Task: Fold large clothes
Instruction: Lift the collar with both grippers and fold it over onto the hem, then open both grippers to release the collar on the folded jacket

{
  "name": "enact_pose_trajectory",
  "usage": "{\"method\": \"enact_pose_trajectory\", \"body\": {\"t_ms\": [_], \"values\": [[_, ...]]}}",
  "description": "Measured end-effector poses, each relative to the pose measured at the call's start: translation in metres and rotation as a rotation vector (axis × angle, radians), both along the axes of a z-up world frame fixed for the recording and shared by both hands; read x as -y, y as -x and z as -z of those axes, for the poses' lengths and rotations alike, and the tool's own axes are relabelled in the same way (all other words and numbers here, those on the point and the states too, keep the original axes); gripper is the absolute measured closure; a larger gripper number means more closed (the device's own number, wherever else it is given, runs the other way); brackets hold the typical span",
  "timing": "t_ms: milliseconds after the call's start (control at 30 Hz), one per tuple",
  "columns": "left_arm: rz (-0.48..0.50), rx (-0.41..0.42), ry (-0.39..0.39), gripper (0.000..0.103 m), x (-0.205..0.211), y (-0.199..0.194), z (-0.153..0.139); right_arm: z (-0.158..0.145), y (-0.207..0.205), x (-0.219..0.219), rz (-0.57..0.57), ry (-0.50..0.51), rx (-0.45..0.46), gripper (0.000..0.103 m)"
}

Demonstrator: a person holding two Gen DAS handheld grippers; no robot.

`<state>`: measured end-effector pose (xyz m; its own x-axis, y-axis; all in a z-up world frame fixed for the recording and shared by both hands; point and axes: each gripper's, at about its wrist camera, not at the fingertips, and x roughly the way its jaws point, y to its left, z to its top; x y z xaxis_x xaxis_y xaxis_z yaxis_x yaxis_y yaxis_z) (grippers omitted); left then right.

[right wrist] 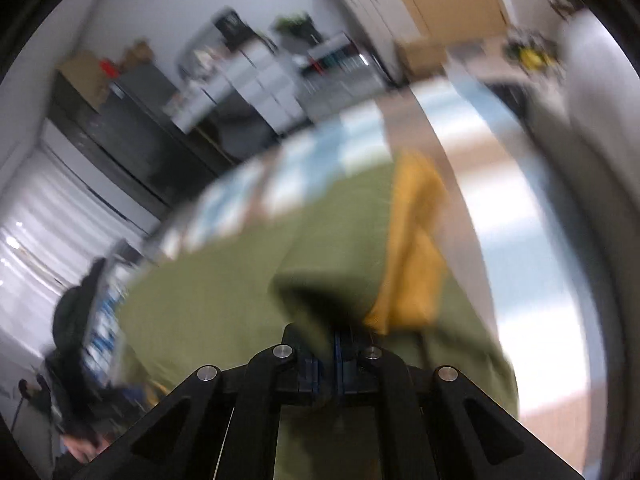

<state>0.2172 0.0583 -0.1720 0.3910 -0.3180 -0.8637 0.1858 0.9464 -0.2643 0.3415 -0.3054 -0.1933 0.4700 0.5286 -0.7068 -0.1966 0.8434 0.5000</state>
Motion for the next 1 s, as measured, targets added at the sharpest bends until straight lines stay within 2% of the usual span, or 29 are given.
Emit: {"method": "enact_pose_trajectory", "body": {"t_ms": [67,133,200,300,367,400,433,467,533,600,633,700,733,767,833,933,967,1000], "values": [[0.008,0.001,-0.021,0.099,0.0,0.003,0.001,-0.003,0.011,0.002,0.006,0.01,-0.001,0.097],[0.005,-0.004,-0.025,0.099,-0.001,0.003,0.001,-0.018,0.023,0.003,0.02,0.056,0.006,0.092],[0.002,-0.011,-0.013,0.099,-0.002,0.003,0.001,-0.033,0.036,0.004,0.026,0.103,0.021,0.092],[-0.001,-0.011,-0.013,0.099,-0.001,0.003,0.003,-0.072,0.059,0.003,0.049,0.163,0.132,0.092],[0.003,-0.018,-0.014,0.099,0.0,0.001,0.006,-0.106,0.072,-0.005,0.038,0.152,0.262,0.092],[0.003,-0.023,-0.015,0.099,0.001,0.0,0.008,-0.114,0.07,-0.012,0.025,0.159,0.295,0.088],[0.007,-0.027,-0.015,0.099,0.001,-0.001,0.009,-0.122,0.066,-0.021,0.01,0.177,0.313,0.08],[0.012,-0.028,-0.019,0.099,0.004,-0.002,0.008,-0.125,0.059,-0.031,-0.001,0.201,0.322,0.079],[0.018,-0.026,-0.026,0.099,0.007,-0.003,0.007,-0.119,0.03,-0.057,-0.019,0.326,0.305,0.08],[0.02,-0.029,-0.015,0.099,0.005,-0.002,0.005,-0.098,0.002,-0.075,-0.033,0.453,0.256,0.081],[0.018,-0.03,-0.002,0.099,0.003,-0.001,0.003,-0.079,-0.016,-0.082,-0.048,0.547,0.216,0.084],[0.017,-0.023,0.038,0.099,-0.006,0.005,-0.004,-0.039,-0.036,-0.083,-0.062,0.67,0.12,0.083],[0.016,-0.013,0.046,0.099,-0.012,0.008,-0.011,-0.015,-0.045,-0.077,-0.088,0.658,0.054,0.083],[0.006,0.018,0.045,0.099,-0.021,0.011,-0.02,-0.009,-0.044,-0.068,-0.079,0.608,0.052,0.083],[-0.01,0.128,0.029,0.099,-0.041,0.022,-0.047,-0.009,-0.04,-0.056,-0.032,0.518,0.062,0.083],[-0.058,0.239,-0.027,0.098,-0.073,0.027,-0.088,-0.008,-0.031,-0.047,-0.016,0.465,0.09,0.083],[-0.094,0.261,-0.072,0.092,-0.081,0.023,-0.098,-0.007,-0.027,-0.045,-0.009,0.452,0.102,0.083],[-0.138,0.282,-0.123,0.072,-0.091,0.015,-0.109,-0.007,-0.027,-0.045,-0.005,0.451,0.111,0.083]]}}
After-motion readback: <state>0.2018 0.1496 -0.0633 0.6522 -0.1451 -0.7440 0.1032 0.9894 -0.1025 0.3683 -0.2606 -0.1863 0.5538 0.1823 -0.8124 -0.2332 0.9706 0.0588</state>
